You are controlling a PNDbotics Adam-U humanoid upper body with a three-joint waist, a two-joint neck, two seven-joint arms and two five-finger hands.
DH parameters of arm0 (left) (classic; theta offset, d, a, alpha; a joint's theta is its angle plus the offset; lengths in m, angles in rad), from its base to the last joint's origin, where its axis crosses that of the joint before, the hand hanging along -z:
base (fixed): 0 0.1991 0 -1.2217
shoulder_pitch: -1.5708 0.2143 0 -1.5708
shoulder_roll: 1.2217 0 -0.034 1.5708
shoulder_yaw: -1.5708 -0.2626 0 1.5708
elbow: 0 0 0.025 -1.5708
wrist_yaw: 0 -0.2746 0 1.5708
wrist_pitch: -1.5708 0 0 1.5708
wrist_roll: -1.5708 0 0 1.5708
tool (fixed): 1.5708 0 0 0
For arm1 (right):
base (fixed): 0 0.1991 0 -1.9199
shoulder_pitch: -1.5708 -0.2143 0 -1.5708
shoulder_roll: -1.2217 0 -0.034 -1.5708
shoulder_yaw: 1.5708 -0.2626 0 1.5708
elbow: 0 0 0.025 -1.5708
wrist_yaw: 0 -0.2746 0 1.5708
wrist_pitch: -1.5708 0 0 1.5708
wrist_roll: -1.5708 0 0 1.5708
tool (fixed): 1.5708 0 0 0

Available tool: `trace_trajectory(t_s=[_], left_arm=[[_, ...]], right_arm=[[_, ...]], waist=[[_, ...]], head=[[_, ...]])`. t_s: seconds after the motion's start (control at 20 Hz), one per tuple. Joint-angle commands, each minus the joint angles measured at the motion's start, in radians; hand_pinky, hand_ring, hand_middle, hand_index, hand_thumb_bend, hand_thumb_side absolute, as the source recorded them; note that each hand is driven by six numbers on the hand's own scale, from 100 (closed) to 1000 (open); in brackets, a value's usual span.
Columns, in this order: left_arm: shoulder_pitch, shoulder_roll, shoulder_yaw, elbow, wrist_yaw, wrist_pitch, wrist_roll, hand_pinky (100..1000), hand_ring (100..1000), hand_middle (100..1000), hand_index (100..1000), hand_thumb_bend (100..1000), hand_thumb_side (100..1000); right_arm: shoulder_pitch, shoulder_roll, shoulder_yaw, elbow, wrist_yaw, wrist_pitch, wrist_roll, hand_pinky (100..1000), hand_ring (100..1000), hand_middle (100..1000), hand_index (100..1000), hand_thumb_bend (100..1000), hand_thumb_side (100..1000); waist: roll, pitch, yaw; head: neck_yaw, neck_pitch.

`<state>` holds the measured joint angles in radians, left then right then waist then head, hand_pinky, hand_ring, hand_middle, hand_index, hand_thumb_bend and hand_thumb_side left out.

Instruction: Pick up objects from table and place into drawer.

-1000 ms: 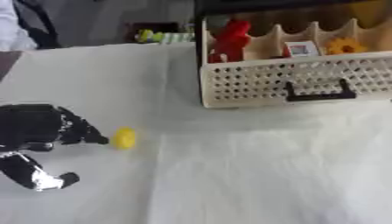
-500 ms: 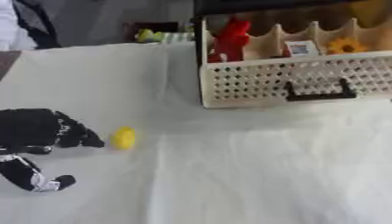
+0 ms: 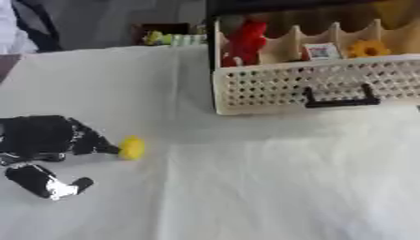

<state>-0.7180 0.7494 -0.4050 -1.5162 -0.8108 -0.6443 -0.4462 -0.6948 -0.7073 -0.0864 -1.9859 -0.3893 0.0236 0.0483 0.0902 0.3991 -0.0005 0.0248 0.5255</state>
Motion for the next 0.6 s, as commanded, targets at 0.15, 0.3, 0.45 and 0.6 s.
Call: trace_trajectory(t_s=[0.15,0.3,0.45,0.6], left_arm=[[-0.02,0.012,0.014,0.013,-0.027,-0.006,-0.011,532,723,768,1000,176,853],[-0.018,0.007,0.016,0.018,-0.039,0.002,0.021,517,709,761,1000,157,861],[-0.013,0.004,0.009,0.026,-0.045,0.012,0.051,536,731,790,1000,158,940],[-0.01,0.004,0.005,0.029,-0.04,0.019,0.065,534,731,788,1000,141,981]], right_arm=[[-0.007,-0.01,-0.019,-0.014,-0.006,0.01,0.005,464,597,213,521,183,1000],[-0.005,-0.008,-0.021,-0.014,-0.008,0.011,0.007,466,598,213,519,178,1000],[-0.003,-0.006,-0.024,-0.014,-0.008,0.014,0.009,466,598,213,516,175,1000],[-0.002,-0.003,-0.027,-0.014,-0.009,0.018,0.01,467,599,213,515,171,1000]], waist=[[-0.001,-0.018,-0.001],[-0.002,-0.017,-0.003],[-0.002,-0.016,-0.004],[-0.001,-0.015,-0.003]], head=[[0.002,-0.003],[0.002,-0.003],[0.002,-0.006],[0.002,-0.012]])
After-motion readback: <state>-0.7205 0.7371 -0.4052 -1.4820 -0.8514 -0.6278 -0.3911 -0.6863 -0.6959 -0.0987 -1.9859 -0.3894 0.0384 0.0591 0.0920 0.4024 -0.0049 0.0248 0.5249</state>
